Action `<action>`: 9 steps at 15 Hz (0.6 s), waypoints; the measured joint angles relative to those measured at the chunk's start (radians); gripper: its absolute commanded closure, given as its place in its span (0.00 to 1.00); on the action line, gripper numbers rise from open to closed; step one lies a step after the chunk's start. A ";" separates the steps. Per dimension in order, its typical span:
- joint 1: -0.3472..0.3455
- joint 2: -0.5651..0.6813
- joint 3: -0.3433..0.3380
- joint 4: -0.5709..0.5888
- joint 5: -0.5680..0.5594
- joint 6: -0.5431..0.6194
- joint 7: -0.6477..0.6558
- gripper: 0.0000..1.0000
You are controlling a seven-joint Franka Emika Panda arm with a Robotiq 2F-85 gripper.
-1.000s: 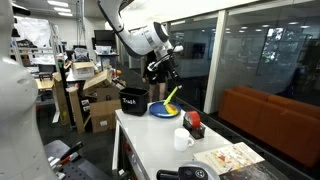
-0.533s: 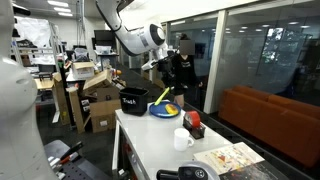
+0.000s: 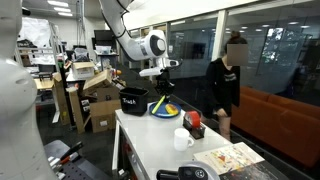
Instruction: Take the pen out of the cup and put it on the counter
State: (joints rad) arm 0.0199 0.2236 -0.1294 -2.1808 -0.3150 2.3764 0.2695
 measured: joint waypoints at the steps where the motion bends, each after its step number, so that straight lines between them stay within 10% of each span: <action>1: 0.000 0.017 0.001 0.005 0.002 0.000 -0.043 0.97; 9: -0.001 0.176 0.014 0.079 0.013 -0.002 -0.217 0.97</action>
State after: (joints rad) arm 0.0191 0.3993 -0.1157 -2.1021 -0.3021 2.3741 0.0527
